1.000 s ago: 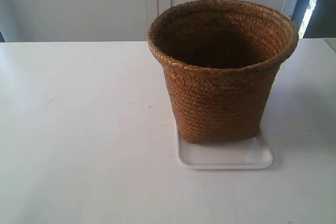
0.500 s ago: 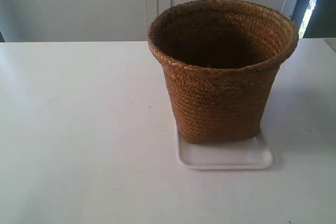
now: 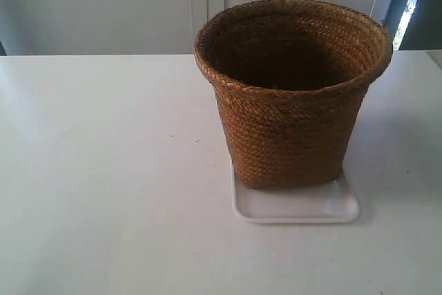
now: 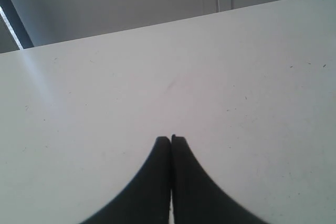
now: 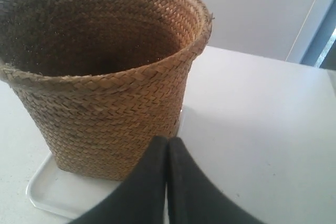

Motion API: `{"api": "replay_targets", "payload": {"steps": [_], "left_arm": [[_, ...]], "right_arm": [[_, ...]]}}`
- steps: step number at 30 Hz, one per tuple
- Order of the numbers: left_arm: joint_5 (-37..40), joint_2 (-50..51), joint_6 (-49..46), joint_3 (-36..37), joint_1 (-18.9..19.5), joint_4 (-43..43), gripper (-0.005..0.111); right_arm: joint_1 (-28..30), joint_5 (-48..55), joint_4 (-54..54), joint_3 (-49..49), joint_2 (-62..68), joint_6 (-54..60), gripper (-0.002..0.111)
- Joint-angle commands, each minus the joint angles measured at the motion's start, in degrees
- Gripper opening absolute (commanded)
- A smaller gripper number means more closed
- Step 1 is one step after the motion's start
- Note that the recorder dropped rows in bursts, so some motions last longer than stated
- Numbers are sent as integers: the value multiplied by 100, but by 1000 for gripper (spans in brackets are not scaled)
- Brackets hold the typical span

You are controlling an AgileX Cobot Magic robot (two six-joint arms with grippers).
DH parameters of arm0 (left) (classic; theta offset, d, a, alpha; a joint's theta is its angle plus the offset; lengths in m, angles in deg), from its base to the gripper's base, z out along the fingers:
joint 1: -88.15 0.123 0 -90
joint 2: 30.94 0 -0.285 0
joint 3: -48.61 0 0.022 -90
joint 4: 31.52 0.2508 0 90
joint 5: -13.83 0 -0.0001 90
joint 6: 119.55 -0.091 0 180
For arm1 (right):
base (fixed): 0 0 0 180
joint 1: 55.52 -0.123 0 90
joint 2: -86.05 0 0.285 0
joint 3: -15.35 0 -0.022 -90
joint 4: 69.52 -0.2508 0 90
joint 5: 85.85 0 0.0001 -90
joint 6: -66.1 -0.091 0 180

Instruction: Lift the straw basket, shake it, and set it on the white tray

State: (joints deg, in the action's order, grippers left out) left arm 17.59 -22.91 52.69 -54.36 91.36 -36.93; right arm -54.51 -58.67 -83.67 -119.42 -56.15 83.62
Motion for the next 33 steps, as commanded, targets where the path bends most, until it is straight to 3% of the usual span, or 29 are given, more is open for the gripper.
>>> {"api": "replay_targets", "payload": {"steps": [1,7,10,20,33], "left_arm": [[35,-25,20,18,3,-35,0],[35,-25,20,18,3,-35,0],[35,-25,20,18,3,-35,0],[47,-25,22,18,3,-25,0],[47,-25,22,18,3,-8,0]], "right_arm": [[15,-1059,114,505,-684,56,0],[15,-3684,-34,2634,-2134,-114,0],[15,-4424,-34,3199,-2798,-170,0],[15,-1944,-63,3199,-3001,-151,0],[15,-1801,-111,3199,-3001,-151,0]]}}
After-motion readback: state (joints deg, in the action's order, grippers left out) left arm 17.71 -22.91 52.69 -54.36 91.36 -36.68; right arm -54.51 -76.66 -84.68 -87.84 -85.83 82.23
